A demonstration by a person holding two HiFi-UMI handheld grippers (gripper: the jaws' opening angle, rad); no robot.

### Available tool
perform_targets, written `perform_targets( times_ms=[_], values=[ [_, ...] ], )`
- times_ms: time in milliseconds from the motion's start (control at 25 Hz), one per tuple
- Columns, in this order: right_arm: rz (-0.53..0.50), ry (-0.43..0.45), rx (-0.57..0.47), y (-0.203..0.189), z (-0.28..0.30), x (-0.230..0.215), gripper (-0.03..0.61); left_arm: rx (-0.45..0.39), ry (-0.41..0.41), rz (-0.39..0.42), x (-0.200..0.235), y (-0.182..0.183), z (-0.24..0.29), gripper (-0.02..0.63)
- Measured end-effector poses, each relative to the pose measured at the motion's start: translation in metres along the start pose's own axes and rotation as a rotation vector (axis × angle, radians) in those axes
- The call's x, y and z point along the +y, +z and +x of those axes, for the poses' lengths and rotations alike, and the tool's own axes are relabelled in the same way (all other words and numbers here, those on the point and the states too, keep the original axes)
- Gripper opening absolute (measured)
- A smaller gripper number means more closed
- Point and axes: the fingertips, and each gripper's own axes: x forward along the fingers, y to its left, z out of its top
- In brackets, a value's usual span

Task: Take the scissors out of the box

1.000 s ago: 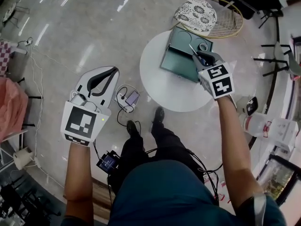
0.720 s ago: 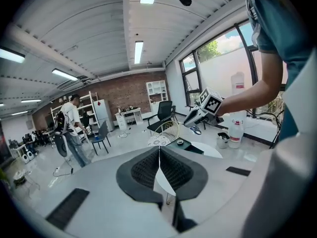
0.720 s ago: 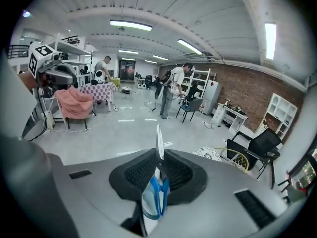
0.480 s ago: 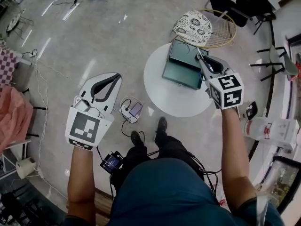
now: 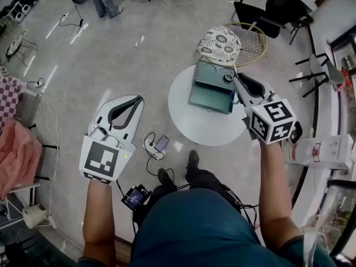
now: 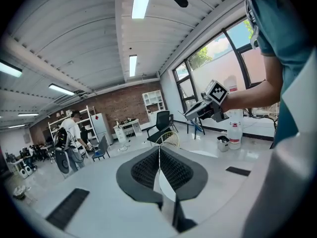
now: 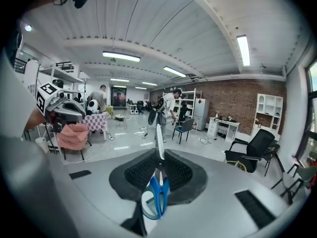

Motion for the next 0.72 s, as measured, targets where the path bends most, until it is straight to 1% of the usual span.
perform_targets(
  times_ms=[200,360,720],
  values=[
    [0.042,0.007,-0.095,0.031,-0.027,0.013,0.075,-0.014,-0.010,0.024,0.003,0.011,-0.007,0.021],
    [0.087,0.033,-0.177,0.052,-0.048,0.020,0.075,-0.036,-0.025,0.035,0.000,0.025,-0.008,0.021],
    [0.086,-0.003,-0.190,0.056,-0.069,0.025,0.075,-0.048,-0.044,0.048,-0.005,0.032,-0.018,0.021]
  ],
)
